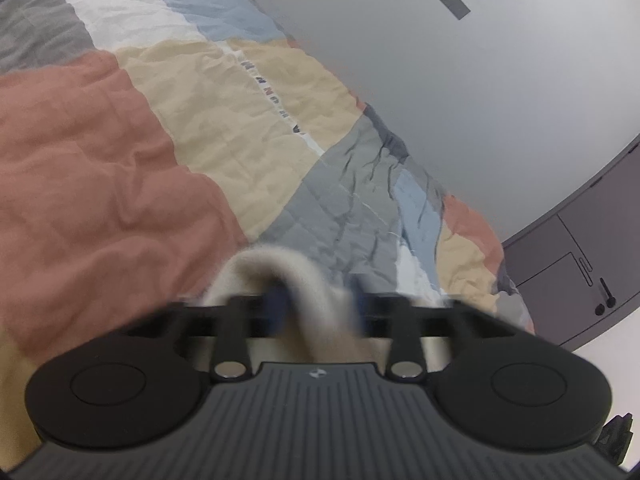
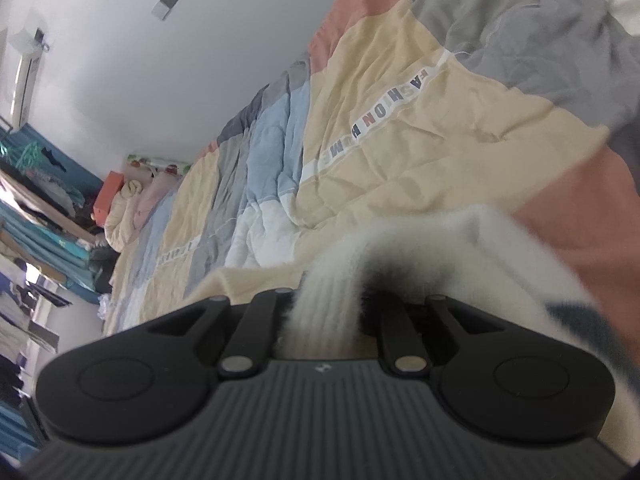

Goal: Fold large clothes
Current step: 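Lift the hem with both grippers and fold it toward the collar, then open both grippers and release the folded sweater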

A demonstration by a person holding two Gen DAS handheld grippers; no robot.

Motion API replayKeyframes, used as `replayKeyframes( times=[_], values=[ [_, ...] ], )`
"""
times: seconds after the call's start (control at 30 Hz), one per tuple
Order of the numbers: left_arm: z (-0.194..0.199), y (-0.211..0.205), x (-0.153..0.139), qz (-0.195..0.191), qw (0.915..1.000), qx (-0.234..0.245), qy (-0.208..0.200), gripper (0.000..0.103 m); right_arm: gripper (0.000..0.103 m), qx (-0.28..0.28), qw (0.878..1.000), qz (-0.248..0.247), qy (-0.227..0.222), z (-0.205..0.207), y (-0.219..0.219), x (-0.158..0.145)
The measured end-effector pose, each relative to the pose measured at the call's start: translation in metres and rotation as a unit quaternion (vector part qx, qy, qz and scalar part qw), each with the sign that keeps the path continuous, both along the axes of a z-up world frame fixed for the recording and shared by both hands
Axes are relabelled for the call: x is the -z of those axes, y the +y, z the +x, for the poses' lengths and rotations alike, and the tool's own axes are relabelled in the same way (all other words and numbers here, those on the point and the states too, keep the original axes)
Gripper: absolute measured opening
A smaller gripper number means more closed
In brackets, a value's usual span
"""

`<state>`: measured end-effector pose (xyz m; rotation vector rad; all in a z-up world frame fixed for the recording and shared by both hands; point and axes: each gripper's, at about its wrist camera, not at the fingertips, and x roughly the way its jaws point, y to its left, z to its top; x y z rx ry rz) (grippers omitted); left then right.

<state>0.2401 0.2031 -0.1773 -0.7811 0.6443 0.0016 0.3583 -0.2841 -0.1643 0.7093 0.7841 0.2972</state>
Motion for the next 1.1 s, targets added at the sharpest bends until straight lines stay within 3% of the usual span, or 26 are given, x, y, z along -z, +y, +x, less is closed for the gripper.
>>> replayKeyframes(
  times=[0.07, 0.17, 0.33, 0.47, 0.57, 0.87, 1.0, 1.1],
  values=[
    [-0.015, -0.004, -0.012, 0.016, 0.9997, 0.008, -0.02, 0.073, 0.043, -0.002, 1.0, 0.012, 0.004, -0.01, 0.0, -0.003],
    [-0.039, -0.013, -0.029, 0.037, 0.9986, 0.025, -0.03, 0.074, 0.065, 0.001, 1.0, 0.023, -0.008, -0.03, -0.002, -0.013],
    [-0.073, -0.042, -0.044, 0.095, 0.9925, 0.071, -0.03, 0.076, 0.065, -0.022, 0.999, -0.004, -0.033, -0.061, -0.002, -0.032],
    [-0.073, -0.082, -0.044, 0.191, 0.9684, 0.16, -0.006, 0.077, 0.065, -0.061, 0.994, -0.075, -0.044, -0.076, 0.017, -0.039],
    [-0.068, -0.101, -0.033, 0.222, 0.958, 0.181, 0.006, 0.077, 0.064, -0.078, 0.989, -0.126, -0.022, -0.073, 0.032, -0.029],
    [-0.019, -0.104, -0.019, 0.217, 0.9569, 0.193, -0.004, 0.083, 0.058, -0.089, 0.977, -0.194, -0.006, -0.028, 0.052, -0.014],
    [0.001, -0.094, -0.017, 0.161, 0.9678, 0.193, -0.021, 0.083, 0.056, -0.088, 0.974, -0.208, -0.01, -0.011, 0.054, -0.013],
    [0.012, -0.08, -0.017, 0.143, 0.9766, 0.156, -0.037, 0.082, 0.056, -0.082, 0.975, -0.207, -0.02, 0.005, 0.052, -0.009]
  ],
)
